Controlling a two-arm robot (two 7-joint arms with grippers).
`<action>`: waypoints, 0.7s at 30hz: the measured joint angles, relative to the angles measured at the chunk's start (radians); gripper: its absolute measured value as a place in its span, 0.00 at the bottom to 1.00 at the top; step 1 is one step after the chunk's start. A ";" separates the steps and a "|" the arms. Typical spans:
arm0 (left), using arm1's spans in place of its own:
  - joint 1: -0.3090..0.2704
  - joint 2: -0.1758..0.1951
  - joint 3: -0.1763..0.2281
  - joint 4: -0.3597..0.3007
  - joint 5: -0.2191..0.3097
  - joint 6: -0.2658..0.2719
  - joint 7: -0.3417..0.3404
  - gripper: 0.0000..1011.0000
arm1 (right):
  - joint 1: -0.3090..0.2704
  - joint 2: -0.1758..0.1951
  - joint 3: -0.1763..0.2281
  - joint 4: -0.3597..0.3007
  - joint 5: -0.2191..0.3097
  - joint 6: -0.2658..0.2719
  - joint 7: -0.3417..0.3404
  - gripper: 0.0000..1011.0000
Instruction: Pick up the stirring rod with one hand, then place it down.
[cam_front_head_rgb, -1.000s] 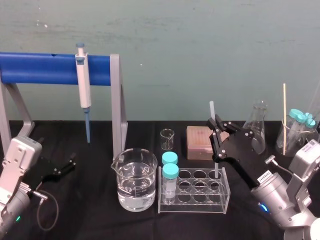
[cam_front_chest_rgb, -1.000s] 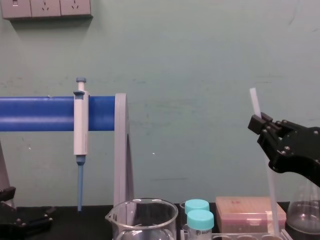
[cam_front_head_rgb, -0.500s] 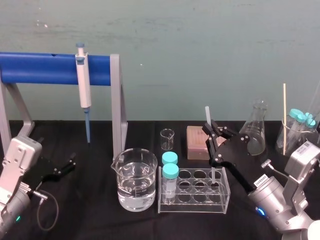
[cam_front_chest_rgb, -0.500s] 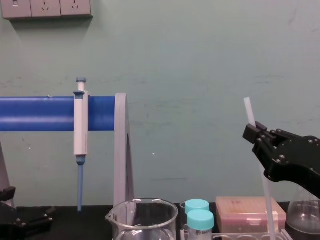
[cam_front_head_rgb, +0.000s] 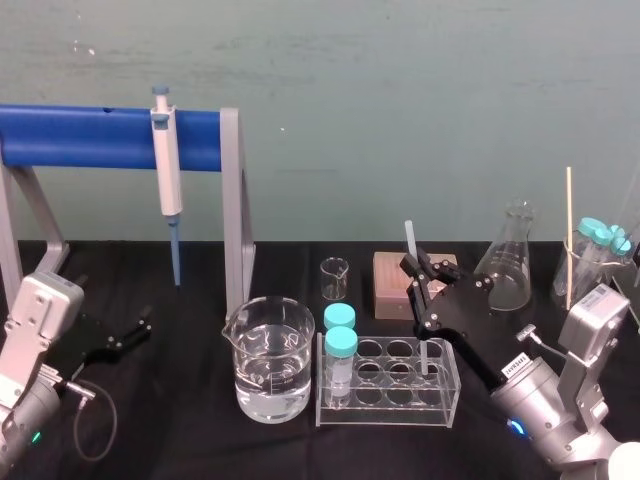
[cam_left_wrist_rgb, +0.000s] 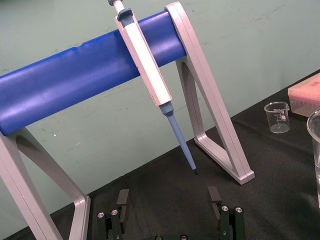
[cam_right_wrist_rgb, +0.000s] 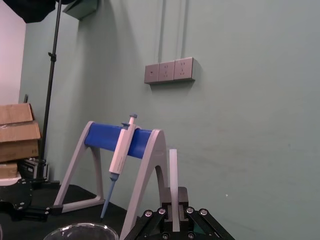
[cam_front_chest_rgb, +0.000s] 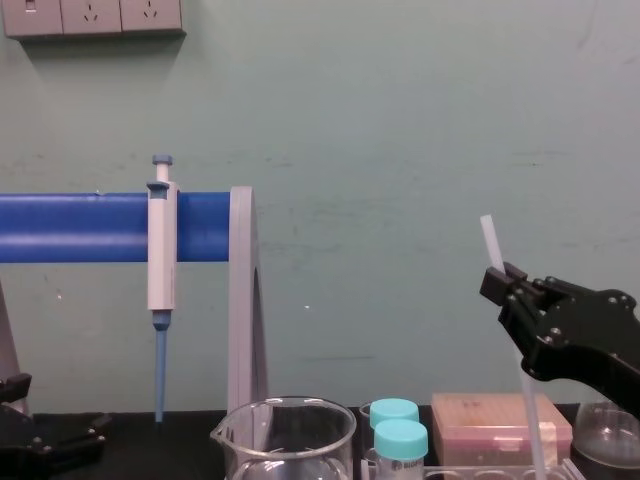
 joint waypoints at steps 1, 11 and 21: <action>0.000 0.000 0.000 0.000 0.000 0.000 0.000 0.99 | 0.000 0.000 0.000 0.002 0.000 0.002 0.000 0.07; 0.000 0.000 0.000 0.000 0.000 0.000 0.000 0.99 | 0.017 -0.007 -0.007 0.045 0.014 0.023 0.003 0.07; 0.000 0.000 0.000 0.000 0.000 0.000 0.000 0.99 | 0.034 -0.009 -0.018 0.088 0.029 0.046 0.019 0.07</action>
